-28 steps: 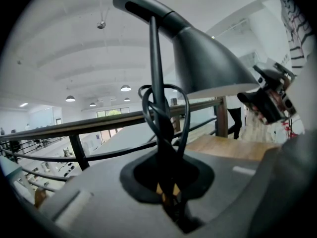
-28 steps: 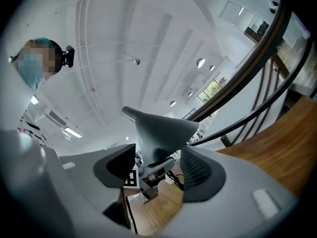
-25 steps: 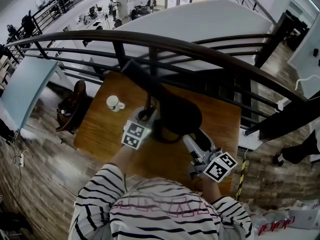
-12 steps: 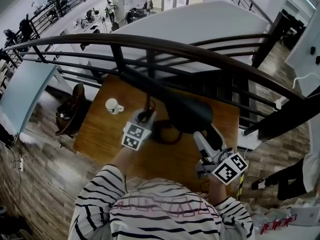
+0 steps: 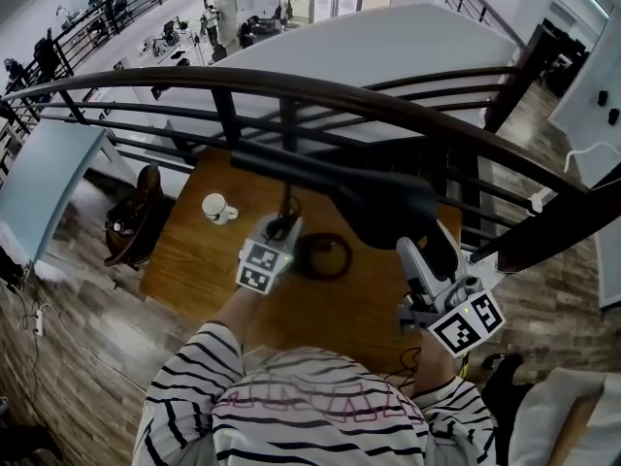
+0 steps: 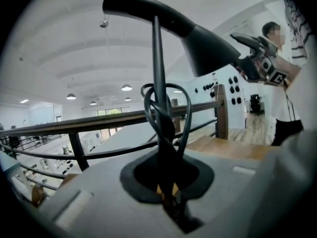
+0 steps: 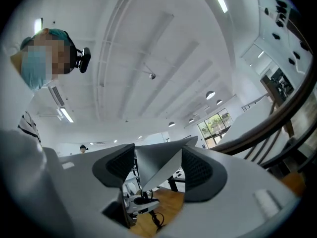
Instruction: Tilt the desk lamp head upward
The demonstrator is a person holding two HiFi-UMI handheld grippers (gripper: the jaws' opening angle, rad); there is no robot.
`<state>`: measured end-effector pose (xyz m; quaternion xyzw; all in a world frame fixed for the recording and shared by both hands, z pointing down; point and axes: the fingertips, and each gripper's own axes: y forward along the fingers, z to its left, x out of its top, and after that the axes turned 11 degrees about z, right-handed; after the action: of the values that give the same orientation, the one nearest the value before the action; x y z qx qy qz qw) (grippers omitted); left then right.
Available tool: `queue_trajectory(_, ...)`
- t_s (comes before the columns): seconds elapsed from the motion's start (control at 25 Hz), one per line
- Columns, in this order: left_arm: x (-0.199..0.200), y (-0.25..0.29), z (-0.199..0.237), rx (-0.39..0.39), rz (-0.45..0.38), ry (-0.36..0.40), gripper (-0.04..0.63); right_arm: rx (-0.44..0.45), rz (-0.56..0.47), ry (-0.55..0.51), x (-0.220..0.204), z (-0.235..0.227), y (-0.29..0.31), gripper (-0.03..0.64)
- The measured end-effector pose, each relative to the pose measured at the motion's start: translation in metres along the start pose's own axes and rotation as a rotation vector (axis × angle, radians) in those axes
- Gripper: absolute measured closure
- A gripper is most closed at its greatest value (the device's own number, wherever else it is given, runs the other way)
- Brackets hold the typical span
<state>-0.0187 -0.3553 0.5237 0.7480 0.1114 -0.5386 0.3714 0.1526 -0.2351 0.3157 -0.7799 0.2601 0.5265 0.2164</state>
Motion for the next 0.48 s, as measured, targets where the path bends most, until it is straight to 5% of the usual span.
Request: queue_trajectory(0.48,0.002,0.0,0.002,0.013,-0.025,-0.042,0.58,0.0,-0.023,-0.111,0.045,0.011,0.01,0.311)
